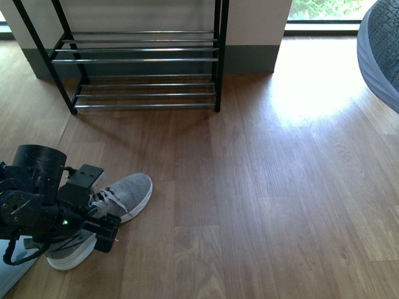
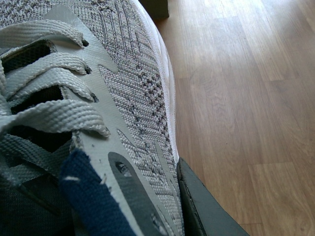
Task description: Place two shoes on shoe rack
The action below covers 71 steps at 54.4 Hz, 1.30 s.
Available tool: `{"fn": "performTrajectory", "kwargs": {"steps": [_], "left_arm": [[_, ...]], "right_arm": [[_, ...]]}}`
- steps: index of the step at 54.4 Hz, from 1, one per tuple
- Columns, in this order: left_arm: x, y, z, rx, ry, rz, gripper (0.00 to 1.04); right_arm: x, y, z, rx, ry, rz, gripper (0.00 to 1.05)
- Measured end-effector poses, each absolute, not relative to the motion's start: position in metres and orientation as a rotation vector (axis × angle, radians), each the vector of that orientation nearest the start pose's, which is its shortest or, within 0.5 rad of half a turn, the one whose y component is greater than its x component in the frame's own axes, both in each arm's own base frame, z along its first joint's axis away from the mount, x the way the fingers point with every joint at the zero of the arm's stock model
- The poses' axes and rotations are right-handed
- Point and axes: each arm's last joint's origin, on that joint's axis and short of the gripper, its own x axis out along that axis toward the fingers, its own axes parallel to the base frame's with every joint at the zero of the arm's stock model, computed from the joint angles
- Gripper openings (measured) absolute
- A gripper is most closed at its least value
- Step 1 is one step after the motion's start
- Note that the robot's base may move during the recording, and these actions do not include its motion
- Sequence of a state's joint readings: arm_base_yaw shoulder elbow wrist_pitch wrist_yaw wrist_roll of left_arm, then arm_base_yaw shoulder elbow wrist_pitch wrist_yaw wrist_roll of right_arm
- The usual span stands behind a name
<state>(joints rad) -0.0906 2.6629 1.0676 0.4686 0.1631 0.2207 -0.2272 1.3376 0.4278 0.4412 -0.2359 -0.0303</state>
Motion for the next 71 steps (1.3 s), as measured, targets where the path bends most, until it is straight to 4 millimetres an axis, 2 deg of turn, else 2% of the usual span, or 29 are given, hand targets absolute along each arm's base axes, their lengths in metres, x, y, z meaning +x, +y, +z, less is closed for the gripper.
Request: {"fn": "performTrajectory", "kwargs": {"steps": [12, 23, 48, 61, 70, 71], "left_arm": [[0.352, -0.051, -0.123, 0.198, 1.121, -0.359, 0.95], [0.355, -0.055, -0.140, 0.247, 1.133, -0.308, 0.95], [0.352, -0.058, -0.146, 0.285, 1.152, -0.227, 0.95], [0.351, -0.058, -0.147, 0.298, 1.166, -0.207, 0.67], [0.350, -0.057, -0.146, 0.306, 1.186, -0.181, 0.35], [0.350, -0.057, -0.146, 0.306, 1.186, -0.180, 0.34]], "right_arm": [[0.238, -0.048, 0.160, 0.078, 0.456, 0.015, 0.02], [0.238, -0.048, 0.160, 0.078, 0.456, 0.015, 0.02], [0.238, -0.048, 0.160, 0.078, 0.456, 0.015, 0.02], [0.238, -0.048, 0.160, 0.078, 0.456, 0.015, 0.02], [0.238, -0.048, 0.160, 0.078, 0.456, 0.016, 0.02], [0.238, -0.048, 0.160, 0.078, 0.456, 0.016, 0.02]]}}
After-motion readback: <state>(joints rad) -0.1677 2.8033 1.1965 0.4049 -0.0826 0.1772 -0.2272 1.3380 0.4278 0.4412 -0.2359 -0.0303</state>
